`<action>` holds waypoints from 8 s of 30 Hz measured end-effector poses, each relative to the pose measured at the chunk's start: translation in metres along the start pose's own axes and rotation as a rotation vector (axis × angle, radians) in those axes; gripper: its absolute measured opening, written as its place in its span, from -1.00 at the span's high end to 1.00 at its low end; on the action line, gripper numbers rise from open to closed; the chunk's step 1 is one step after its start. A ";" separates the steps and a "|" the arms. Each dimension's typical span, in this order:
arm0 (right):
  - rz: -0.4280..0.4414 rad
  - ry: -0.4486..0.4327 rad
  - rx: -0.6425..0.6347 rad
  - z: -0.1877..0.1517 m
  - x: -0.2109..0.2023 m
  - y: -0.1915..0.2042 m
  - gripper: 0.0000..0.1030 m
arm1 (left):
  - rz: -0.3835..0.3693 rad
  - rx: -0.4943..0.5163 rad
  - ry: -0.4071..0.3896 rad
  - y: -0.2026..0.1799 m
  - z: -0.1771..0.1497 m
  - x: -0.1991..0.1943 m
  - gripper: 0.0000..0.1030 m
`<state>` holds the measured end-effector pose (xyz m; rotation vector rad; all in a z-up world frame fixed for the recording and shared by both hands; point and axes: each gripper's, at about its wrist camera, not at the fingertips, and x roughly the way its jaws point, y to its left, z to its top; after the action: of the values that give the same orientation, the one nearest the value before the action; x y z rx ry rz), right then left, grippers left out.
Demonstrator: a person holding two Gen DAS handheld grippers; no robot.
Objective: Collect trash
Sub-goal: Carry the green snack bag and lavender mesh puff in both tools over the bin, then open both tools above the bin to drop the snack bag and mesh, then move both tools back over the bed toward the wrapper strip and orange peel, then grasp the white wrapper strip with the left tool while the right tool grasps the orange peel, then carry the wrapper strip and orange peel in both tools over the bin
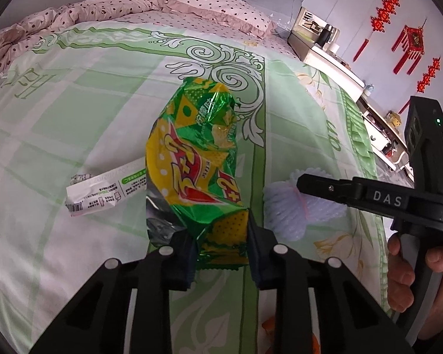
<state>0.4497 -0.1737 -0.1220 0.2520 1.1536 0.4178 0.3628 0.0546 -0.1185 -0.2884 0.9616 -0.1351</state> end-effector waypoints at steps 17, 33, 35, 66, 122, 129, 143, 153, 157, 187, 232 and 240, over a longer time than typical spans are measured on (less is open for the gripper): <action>-0.005 -0.059 0.010 -0.016 -0.062 0.005 0.49 | -0.010 -0.028 -0.042 0.010 -0.001 -0.057 0.53; -0.019 -0.138 0.074 -0.060 -0.147 -0.030 0.49 | -0.023 0.017 -0.071 -0.027 -0.012 -0.103 0.53; -0.025 -0.146 0.086 -0.066 -0.158 -0.038 0.49 | -0.027 0.029 -0.065 -0.037 -0.015 -0.103 0.53; -0.103 -0.305 0.298 -0.134 -0.295 -0.186 0.49 | -0.216 0.237 0.024 -0.221 -0.062 -0.091 0.53; -0.284 -0.455 0.244 -0.183 -0.322 -0.211 -0.47 | -0.222 0.301 -0.020 -0.238 -0.078 -0.064 -0.47; -0.218 -0.436 0.123 -0.175 -0.299 -0.146 -0.54 | -0.154 0.249 -0.073 -0.183 -0.062 -0.080 -0.51; -0.122 -0.328 -0.095 -0.167 -0.223 -0.015 -0.66 | -0.001 0.109 -0.124 -0.052 -0.031 -0.091 -0.52; -0.103 -0.209 -0.225 -0.183 -0.143 0.054 -0.66 | 0.081 0.065 -0.109 0.016 -0.017 -0.072 -0.52; -0.117 -0.172 -0.254 -0.188 -0.112 0.071 -0.66 | 0.104 0.078 -0.103 0.029 -0.009 -0.062 -0.52; -0.168 -0.104 -0.350 -0.158 -0.026 0.086 -0.32 | 0.159 0.193 -0.019 0.034 0.035 0.042 -0.30; -0.135 -0.255 -0.126 -0.176 -0.176 0.026 0.38 | 0.056 0.180 -0.092 -0.026 -0.031 -0.078 0.54; -0.150 -0.307 -0.062 -0.180 -0.220 -0.011 0.38 | -0.009 0.219 -0.093 -0.073 -0.040 -0.088 0.54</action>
<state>0.2109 -0.2844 -0.0142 0.1669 0.8506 0.2711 0.2803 -0.0011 -0.0487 -0.0966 0.8454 -0.2313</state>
